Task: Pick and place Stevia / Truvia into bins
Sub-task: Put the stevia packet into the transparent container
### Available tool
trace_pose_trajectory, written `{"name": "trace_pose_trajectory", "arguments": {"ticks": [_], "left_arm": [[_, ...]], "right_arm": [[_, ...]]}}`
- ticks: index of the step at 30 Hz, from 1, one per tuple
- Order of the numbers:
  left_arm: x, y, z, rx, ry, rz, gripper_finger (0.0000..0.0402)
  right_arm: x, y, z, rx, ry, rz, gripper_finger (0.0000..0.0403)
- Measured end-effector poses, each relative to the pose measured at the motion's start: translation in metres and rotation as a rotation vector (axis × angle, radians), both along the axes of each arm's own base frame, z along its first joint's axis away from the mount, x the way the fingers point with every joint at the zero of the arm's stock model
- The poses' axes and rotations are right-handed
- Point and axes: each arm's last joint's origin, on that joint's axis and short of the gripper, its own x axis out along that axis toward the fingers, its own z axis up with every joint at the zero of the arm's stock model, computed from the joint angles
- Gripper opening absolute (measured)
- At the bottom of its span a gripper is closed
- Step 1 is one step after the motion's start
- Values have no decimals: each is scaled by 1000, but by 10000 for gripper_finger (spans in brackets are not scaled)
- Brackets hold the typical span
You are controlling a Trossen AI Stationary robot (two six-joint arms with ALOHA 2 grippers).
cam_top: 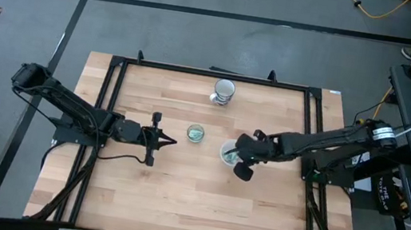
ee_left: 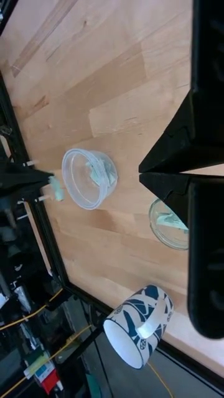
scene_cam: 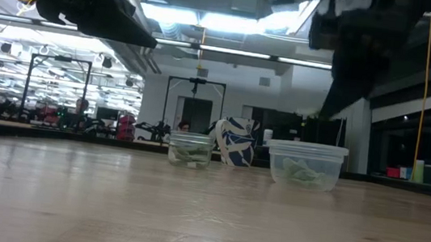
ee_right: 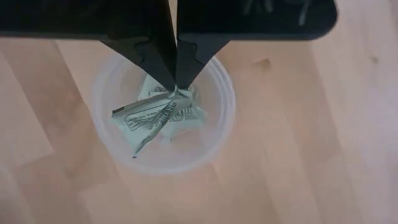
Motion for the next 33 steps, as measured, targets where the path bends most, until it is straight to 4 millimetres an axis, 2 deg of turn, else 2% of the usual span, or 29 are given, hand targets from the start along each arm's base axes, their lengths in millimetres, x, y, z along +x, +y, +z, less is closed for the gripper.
{"name": "trace_pose_trajectory", "arguments": {"ticks": [5,21,28,33], "left_arm": [[0,0,0,2,-2,6,4],[0,0,0,2,-2,7,4],[0,0,0,3,-1,8,4],[0,0,0,3,-2,10,4]], "right_arm": [[9,2,-15,-11,40,22,0],[24,-6,-38,-20,72,-3,0],[25,-6,-41,-24,81,3,3],[25,-6,-41,-28,81,12,23]]}}
